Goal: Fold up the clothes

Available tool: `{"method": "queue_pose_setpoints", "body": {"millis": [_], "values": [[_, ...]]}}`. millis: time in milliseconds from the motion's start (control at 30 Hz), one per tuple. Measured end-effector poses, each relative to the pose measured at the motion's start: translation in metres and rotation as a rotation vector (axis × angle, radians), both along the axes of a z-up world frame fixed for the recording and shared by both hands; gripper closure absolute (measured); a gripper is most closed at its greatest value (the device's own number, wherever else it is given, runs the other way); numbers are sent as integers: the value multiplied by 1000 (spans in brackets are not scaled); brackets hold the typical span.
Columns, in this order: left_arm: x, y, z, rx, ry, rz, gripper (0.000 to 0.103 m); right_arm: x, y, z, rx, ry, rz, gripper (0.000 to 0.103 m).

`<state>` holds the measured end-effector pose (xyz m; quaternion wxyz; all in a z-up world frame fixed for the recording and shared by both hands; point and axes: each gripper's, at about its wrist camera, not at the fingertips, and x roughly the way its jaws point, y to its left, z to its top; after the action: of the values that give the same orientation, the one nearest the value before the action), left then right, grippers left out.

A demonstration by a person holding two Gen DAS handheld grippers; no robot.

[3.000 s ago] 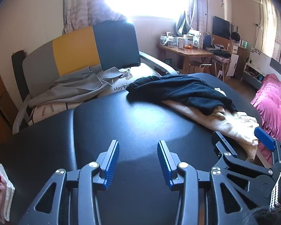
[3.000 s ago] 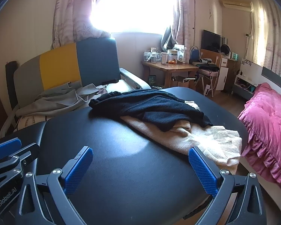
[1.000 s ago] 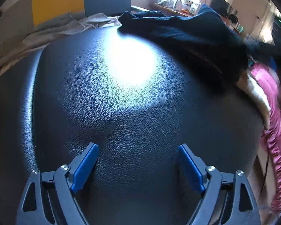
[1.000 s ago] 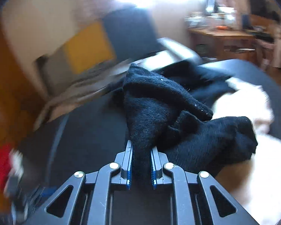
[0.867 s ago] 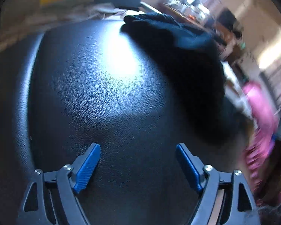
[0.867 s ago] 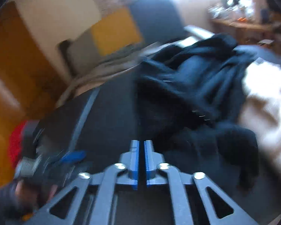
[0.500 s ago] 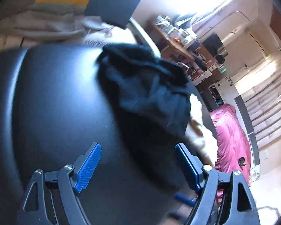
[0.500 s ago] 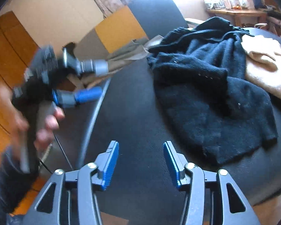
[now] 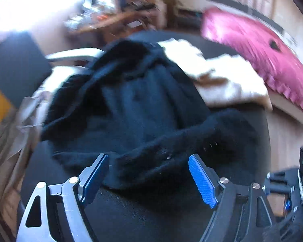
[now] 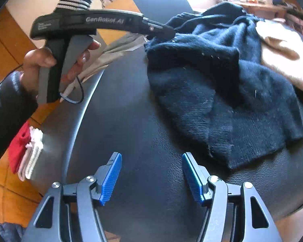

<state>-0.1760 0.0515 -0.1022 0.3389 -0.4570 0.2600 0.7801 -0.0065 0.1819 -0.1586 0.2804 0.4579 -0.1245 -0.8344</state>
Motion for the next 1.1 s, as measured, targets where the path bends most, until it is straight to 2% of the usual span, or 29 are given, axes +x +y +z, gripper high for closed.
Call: {"method": "queue_pose_setpoints", "body": {"millis": [167,267,300,333,400,567,733,800,833,933,1033,1100], "values": [[-12,13,-42,-151,-60,-61,23,0,1,1,4,-4,12,37],[0,9,-54,-156,-33,-86,39,-3,0,3,7,-10,5,36],[4,6,-54,-131,-35,-82,57,-4,0,3,8,-11,2,36],[8,1,-54,-103,-45,-60,80,-5,-1,4,9,-13,0,36],[14,-11,-53,-47,-65,-5,89,-4,1,7,22,-7,-15,36],[45,-83,-36,167,-85,201,93,1,24,33,16,64,-99,36],[85,-164,-19,382,-116,400,93,-11,44,49,58,97,-199,32],[104,-186,-21,416,-121,446,93,-18,46,57,36,105,-236,31],[115,-195,-25,425,-129,470,93,-26,44,60,12,96,-245,27],[146,-227,-39,462,-171,550,93,-42,37,62,-31,61,-249,26],[173,-257,-54,511,-220,636,92,-36,18,62,-24,20,-186,23],[190,-269,-58,520,-240,656,88,-31,-3,53,0,-28,-123,23]]}}
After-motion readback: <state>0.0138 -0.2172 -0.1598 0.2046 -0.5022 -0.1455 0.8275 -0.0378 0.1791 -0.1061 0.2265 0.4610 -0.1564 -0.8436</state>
